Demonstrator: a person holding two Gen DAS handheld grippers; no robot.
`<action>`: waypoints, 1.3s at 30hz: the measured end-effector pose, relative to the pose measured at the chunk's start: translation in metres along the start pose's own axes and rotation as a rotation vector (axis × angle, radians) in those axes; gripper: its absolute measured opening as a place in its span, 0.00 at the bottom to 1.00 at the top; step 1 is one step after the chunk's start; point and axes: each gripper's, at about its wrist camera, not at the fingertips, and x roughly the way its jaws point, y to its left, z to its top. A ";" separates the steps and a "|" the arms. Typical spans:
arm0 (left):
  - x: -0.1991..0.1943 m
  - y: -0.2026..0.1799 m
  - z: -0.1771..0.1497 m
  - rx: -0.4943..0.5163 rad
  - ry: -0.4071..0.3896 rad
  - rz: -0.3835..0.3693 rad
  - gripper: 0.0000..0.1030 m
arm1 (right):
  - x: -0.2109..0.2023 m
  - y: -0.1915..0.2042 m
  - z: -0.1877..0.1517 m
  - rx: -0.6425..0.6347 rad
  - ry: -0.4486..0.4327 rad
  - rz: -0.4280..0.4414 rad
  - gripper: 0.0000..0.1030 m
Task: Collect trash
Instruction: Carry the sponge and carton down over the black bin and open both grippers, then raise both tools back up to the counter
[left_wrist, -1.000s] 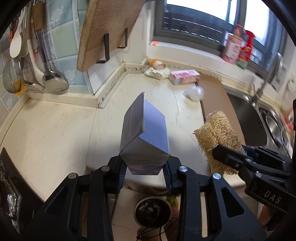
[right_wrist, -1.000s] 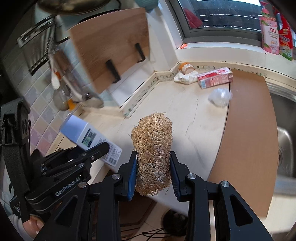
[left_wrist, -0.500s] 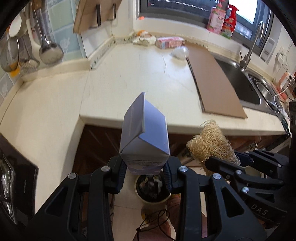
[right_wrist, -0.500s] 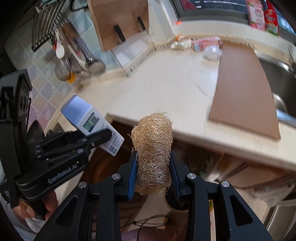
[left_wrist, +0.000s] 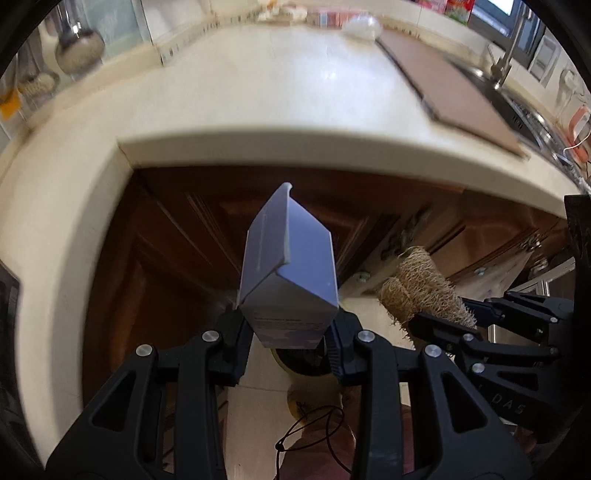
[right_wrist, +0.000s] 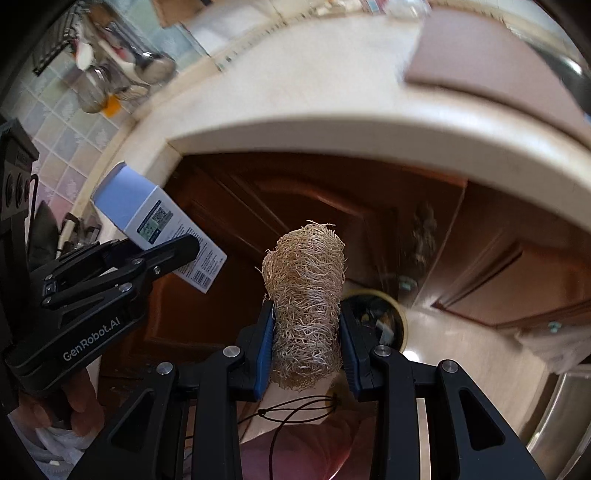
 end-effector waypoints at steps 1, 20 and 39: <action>0.010 0.000 -0.004 -0.004 0.013 -0.007 0.30 | 0.010 -0.005 -0.004 0.012 0.011 -0.001 0.31; 0.215 -0.003 -0.073 0.025 0.244 -0.094 0.30 | 0.220 -0.099 -0.064 0.163 0.191 -0.001 0.34; 0.254 -0.003 -0.095 0.053 0.335 -0.063 0.57 | 0.273 -0.146 -0.094 0.299 0.256 -0.004 0.56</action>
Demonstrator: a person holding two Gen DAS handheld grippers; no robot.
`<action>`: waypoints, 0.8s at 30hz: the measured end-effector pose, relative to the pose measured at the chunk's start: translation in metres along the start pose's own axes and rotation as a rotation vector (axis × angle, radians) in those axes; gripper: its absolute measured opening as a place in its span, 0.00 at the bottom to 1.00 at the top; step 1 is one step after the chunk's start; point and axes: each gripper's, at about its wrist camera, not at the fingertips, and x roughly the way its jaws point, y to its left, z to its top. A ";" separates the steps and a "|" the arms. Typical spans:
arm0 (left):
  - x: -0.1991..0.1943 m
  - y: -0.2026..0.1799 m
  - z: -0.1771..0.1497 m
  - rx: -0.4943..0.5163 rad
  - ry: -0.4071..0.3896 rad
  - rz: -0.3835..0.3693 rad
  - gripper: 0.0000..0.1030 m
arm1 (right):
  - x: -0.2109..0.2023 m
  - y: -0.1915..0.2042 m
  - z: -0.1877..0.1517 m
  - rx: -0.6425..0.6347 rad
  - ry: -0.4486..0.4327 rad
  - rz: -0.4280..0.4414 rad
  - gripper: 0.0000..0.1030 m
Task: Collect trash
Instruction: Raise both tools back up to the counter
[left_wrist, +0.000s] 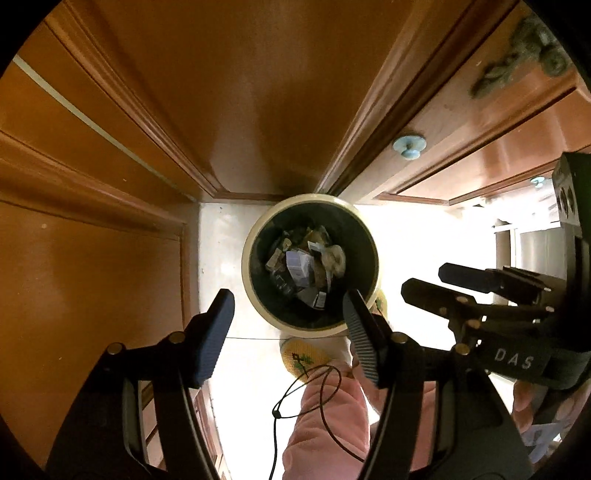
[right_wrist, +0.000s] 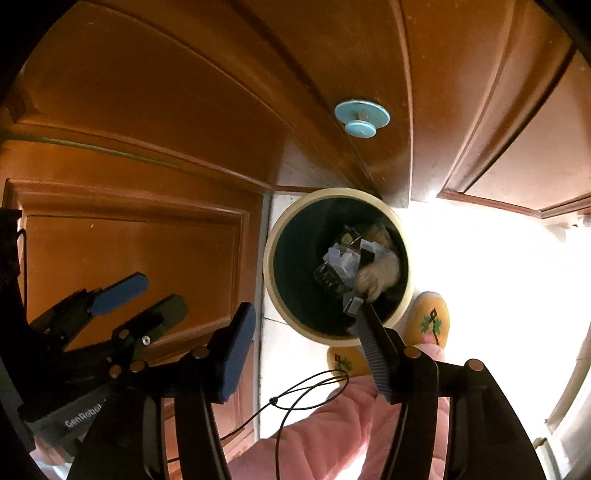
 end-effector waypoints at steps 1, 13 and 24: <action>-0.008 -0.001 0.000 0.001 -0.007 0.000 0.57 | -0.003 0.000 -0.002 -0.005 0.001 0.000 0.56; -0.133 -0.023 -0.009 0.045 -0.108 0.004 0.57 | -0.105 0.035 -0.025 -0.044 -0.079 0.008 0.58; -0.278 -0.034 0.002 0.077 -0.317 -0.003 0.57 | -0.252 0.090 -0.050 -0.128 -0.259 0.009 0.65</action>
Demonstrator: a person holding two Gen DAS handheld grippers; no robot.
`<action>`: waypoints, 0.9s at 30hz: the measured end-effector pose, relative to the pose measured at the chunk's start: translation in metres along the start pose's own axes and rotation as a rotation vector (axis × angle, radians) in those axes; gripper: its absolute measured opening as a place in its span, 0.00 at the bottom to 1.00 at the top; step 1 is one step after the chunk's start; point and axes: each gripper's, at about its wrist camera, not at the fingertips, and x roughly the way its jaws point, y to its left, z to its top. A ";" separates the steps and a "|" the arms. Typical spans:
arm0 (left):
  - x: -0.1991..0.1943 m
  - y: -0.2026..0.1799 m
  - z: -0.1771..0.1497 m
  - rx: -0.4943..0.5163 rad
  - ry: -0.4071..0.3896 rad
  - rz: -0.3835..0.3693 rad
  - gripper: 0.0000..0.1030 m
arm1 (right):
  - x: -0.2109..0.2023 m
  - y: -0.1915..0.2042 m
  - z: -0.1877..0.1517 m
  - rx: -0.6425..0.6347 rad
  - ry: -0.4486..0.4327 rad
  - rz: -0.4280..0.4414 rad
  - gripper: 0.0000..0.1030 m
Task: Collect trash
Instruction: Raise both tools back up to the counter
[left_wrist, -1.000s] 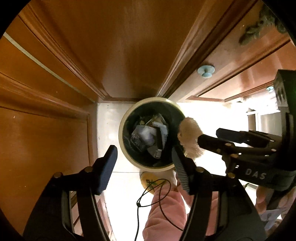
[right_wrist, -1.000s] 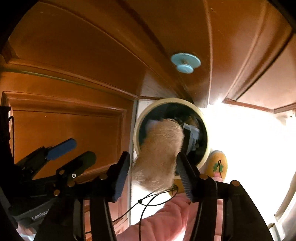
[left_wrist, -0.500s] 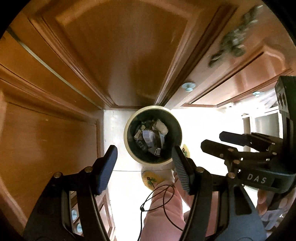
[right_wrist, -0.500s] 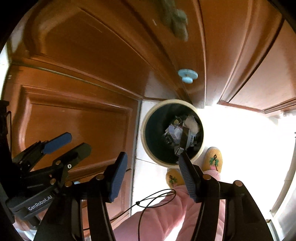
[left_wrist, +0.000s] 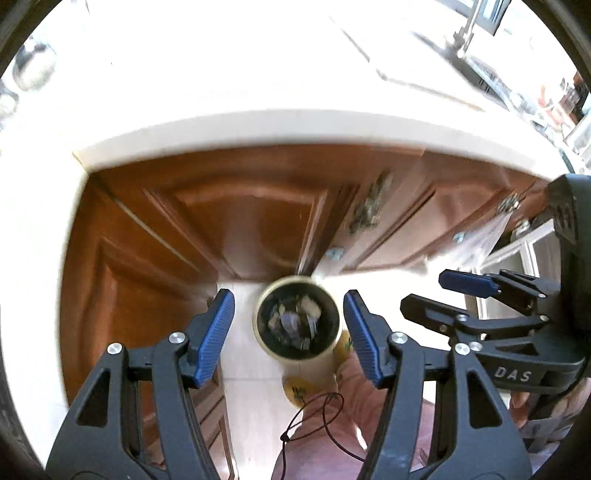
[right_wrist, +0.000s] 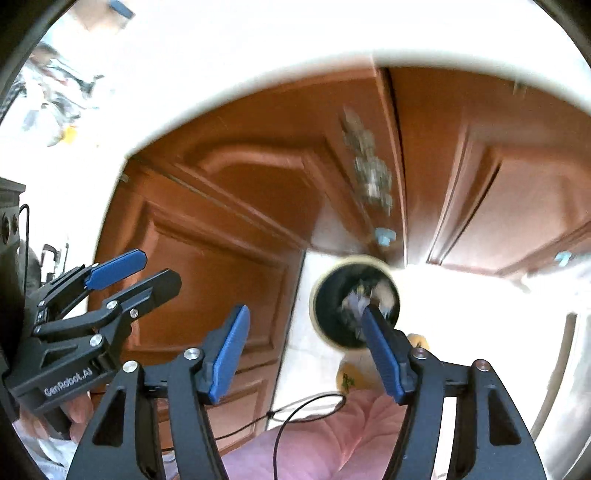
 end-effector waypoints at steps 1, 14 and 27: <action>-0.011 0.000 0.006 -0.004 -0.021 0.001 0.57 | -0.014 0.006 0.003 -0.010 -0.031 -0.003 0.67; -0.142 -0.002 0.078 -0.032 -0.285 -0.001 0.57 | -0.177 0.074 0.051 -0.116 -0.376 -0.059 0.72; -0.211 0.004 0.138 -0.001 -0.451 0.021 0.57 | -0.279 0.129 0.112 -0.202 -0.605 -0.125 0.76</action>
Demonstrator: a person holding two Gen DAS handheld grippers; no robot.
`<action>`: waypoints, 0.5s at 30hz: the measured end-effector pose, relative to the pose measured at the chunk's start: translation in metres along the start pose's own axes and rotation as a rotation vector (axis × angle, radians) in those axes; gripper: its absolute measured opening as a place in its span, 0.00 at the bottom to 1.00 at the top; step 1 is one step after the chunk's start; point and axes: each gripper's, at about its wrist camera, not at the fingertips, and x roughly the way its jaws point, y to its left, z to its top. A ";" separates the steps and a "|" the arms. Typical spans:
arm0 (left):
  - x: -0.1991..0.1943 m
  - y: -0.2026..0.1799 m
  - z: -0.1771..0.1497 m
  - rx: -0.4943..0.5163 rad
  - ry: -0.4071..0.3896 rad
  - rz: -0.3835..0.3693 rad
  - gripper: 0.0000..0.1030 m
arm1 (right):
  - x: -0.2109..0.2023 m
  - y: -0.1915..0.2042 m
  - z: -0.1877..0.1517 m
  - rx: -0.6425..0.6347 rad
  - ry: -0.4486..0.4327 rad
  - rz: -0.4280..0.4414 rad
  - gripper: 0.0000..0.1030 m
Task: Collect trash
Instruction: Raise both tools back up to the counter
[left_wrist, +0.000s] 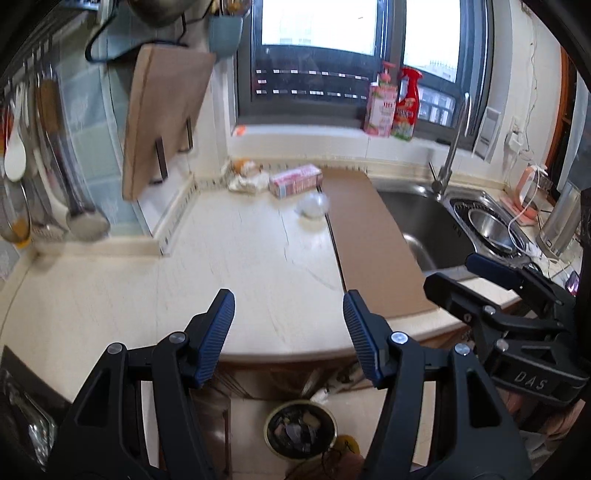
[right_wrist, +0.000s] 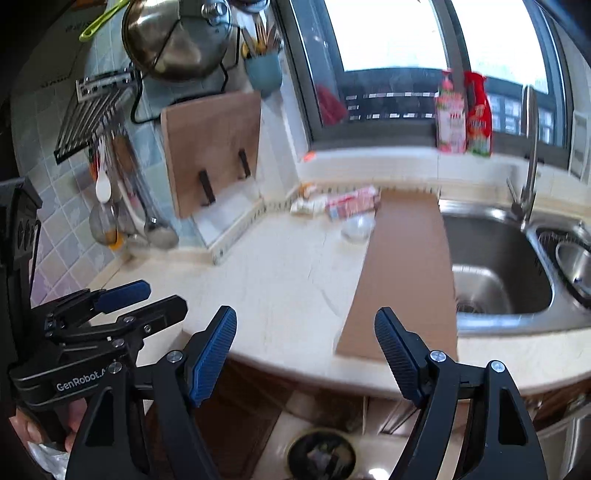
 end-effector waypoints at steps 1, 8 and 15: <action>-0.001 0.001 0.006 0.003 -0.006 0.003 0.57 | -0.003 0.002 0.009 -0.009 -0.013 -0.008 0.76; 0.004 0.010 0.040 0.005 -0.022 0.023 0.57 | -0.009 0.017 0.073 -0.076 -0.078 -0.051 0.82; 0.030 0.016 0.072 -0.014 -0.025 0.056 0.57 | 0.020 0.022 0.124 -0.153 -0.091 -0.056 0.82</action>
